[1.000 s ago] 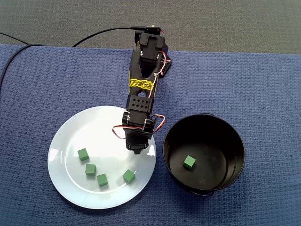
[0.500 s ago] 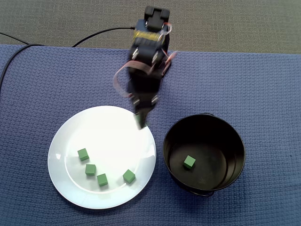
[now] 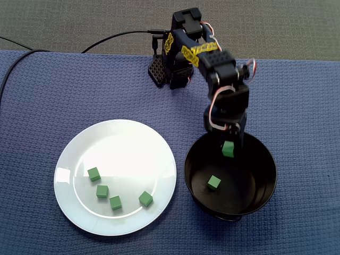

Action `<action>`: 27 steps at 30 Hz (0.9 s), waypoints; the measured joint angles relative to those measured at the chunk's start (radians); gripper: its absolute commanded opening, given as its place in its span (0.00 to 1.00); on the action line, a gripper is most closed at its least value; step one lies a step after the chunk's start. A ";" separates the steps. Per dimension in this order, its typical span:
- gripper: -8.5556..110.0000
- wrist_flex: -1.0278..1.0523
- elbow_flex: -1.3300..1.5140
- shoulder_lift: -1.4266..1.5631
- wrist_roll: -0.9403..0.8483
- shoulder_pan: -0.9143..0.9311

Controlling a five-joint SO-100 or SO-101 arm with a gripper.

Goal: Pick up the items on the white plate and put them in the black container.

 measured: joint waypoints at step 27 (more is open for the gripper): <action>0.36 -0.040 -0.097 -0.038 -0.110 0.503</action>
